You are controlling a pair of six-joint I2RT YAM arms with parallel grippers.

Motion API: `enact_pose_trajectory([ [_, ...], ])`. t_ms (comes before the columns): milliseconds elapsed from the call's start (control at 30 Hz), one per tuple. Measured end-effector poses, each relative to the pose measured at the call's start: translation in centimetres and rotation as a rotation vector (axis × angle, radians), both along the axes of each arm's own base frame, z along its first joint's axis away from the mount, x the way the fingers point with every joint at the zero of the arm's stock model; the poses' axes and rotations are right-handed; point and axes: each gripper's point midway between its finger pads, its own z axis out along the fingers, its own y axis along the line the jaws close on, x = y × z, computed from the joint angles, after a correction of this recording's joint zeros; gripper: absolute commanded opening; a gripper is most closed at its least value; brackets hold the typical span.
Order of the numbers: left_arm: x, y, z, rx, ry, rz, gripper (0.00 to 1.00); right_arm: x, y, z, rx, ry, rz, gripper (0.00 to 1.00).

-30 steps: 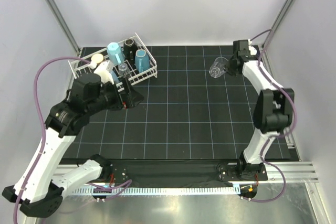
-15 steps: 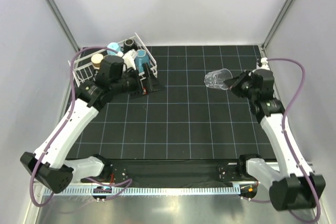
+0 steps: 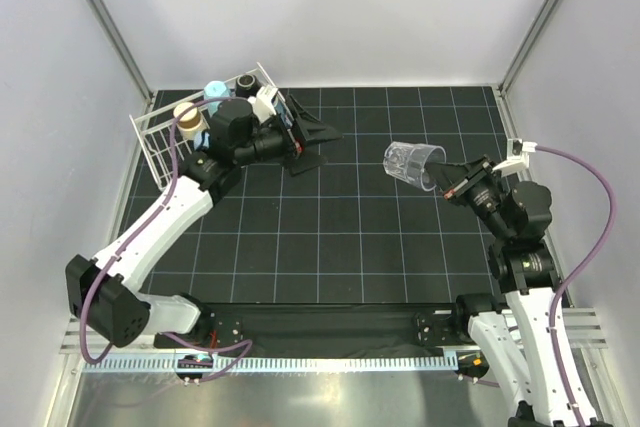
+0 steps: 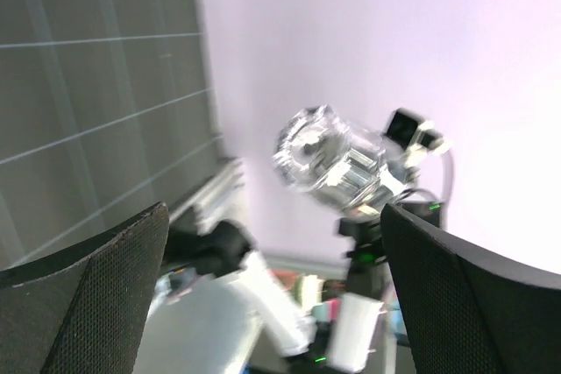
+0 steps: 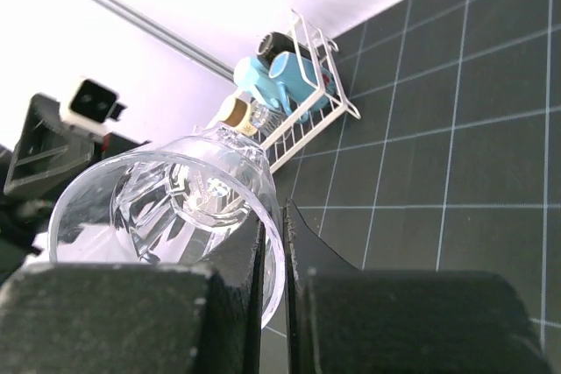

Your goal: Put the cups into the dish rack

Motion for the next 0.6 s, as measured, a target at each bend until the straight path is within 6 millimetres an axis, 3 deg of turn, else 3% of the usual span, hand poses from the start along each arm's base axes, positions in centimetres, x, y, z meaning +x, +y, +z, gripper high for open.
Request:
enact_pose_trajectory([
  [267,0.4,-4.3,4.7,-0.335,0.051,-0.009,1.0,-0.7,0.2,2.8,-0.02,-0.088,0.012,0.04],
  [433,-0.6,-6.9,4.8,-0.397,0.119,-0.048,1.0,-1.1,0.5,3.1,-0.028,-0.11,0.022,0.04],
  [600,-1.2,-7.6,5.8,-0.451,0.161,-0.051,1.0,-1.2,0.3,3.8,-0.028,-0.143,0.004,0.04],
])
